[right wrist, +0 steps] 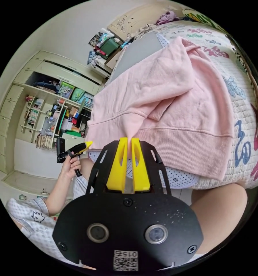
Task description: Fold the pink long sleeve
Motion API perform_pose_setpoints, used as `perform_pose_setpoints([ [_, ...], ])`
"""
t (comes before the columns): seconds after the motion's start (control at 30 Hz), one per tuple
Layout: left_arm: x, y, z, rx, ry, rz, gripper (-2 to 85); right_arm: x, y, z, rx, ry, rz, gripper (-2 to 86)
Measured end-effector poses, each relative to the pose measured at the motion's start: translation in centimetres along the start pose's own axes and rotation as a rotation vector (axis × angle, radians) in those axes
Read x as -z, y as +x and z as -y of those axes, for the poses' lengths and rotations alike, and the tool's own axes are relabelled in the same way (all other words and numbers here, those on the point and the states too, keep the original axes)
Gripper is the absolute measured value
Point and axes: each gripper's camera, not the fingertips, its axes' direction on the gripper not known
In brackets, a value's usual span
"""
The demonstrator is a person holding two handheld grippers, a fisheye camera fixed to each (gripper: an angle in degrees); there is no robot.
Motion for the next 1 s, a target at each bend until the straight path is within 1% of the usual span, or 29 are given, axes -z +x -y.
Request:
perform_pose_setpoints([
  [0.1, -0.6, 2.1, 0.5, -0.018, -0.019, 0.056, 0.5, -0.9, -0.3, -2.0, 0.018, -0.022, -0.024, 1.1],
  [0.2, -2.3, 3.7, 1.0, -0.017, -0.054, 0.147, 0.7, -4.2, -0.1, -3.9, 0.044, -0.076, -0.114, 1.0],
  [0.37, -3.1, 8.1, 1.9, -0.066, -0.049, 0.198, 1.3, -6.0, -0.3, -8.2, 0.049, -0.041, -0.111, 1.6],
  [0.4, -3.4, 9.2, 2.4, -0.072, -0.066, 0.211, 1.4, -6.0, -0.1, -8.6, 0.029, -0.047, -0.092, 1.7],
  [0.43, -3.4, 9.8, 2.6, -0.069, -0.076, 0.217, 1.5, -5.9, 0.4, -9.6, -0.01, -0.069, -0.031, 2.0],
  [0.47, -3.5, 10.8, 3.2, -0.062, -0.103, 0.231, 1.7, -5.1, 0.6, -10.8, -0.012, -0.052, 0.019, 2.2],
  [0.53, -3.3, 12.4, 4.0, -0.058, -0.154, 0.264, 2.0, -3.1, 1.0, -13.2, -0.011, 0.003, 0.026, 2.5],
  [0.63, -1.5, 15.6, 5.7, -0.059, -0.154, 0.369, 2.7, 1.1, 3.3, -18.1, -0.07, 0.135, -0.062, 4.3],
  [0.67, -0.8, 17.5, 6.8, -0.082, -0.131, 0.399, 3.3, 2.6, 5.0, -20.0, -0.114, 0.183, -0.108, 5.3],
  [0.73, -0.4, 21.0, 9.0, -0.131, -0.084, 0.389, 4.8, 4.0, 8.0, -22.7, -0.203, 0.24, -0.158, 7.3],
  [0.8, -2.1, 26.6, 13.0, -0.234, -0.055, 0.341, 6.7, 4.2, 11.1, -25.1, -0.288, 0.271, -0.148, 9.2],
  [0.83, -3.0, 28.1, 14.1, -0.265, -0.059, 0.335, 7.2, 3.8, 12.9, -26.4, -0.33, 0.272, -0.116, 10.3],
  [0.9, -8.1, 34.4, 18.9, -0.384, -0.146, 0.296, 9.0, 2.7, 14.8, -28.0, -0.353, 0.257, -0.064, 11.3],
  [0.93, -9.7, 36.1, 20.2, -0.416, -0.183, 0.279, 9.4, 2.1, 15.5, -28.9, -0.34, 0.265, -0.06, 11.5],
  [1.0, -15.9, 42.8, 24.4, -0.544, -0.26, 0.266, 10.5, 1.6, 16.0, -29.9, -0.303, 0.265, -0.087, 11.2],
])
